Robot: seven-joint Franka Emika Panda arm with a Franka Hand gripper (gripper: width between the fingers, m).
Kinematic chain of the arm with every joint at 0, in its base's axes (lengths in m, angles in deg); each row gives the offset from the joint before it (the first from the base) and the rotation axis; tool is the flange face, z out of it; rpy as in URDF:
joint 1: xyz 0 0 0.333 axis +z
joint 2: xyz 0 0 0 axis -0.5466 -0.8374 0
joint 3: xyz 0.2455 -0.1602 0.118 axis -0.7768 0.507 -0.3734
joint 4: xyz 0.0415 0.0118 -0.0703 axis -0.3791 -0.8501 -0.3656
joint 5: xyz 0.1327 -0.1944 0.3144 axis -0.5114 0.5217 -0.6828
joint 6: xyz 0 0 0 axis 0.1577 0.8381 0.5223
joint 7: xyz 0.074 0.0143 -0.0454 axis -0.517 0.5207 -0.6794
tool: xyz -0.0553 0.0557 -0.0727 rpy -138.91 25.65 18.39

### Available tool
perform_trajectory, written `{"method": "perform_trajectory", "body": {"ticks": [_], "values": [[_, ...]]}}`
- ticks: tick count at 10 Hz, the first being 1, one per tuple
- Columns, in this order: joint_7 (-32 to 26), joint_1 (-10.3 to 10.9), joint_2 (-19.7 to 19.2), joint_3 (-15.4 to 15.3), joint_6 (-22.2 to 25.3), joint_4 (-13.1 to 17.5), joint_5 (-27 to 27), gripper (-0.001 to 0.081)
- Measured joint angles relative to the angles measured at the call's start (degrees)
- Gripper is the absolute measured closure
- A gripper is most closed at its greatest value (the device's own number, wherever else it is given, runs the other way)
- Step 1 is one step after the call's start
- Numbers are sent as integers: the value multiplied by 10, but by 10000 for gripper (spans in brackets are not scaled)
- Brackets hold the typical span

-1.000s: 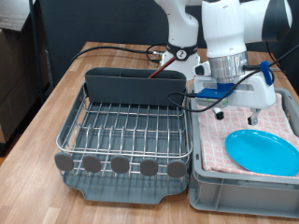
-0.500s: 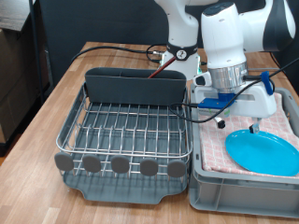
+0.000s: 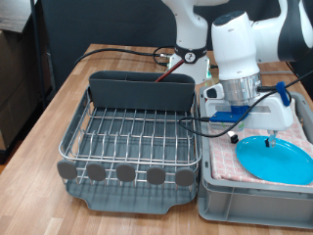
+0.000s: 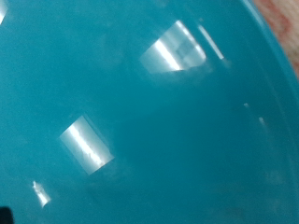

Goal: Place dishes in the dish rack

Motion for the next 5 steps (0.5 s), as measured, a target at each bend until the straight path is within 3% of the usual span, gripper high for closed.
{"method": "perform_trajectory", "body": {"ticks": [1,2,4,5], "values": [[0,0,-3,-1,-4,2,0,83],[1,1,-4,-1,-5,3,0,83],[3,2,-5,-1,-5,3,0,397],[5,3,-5,0,-5,3,0,397]]}}
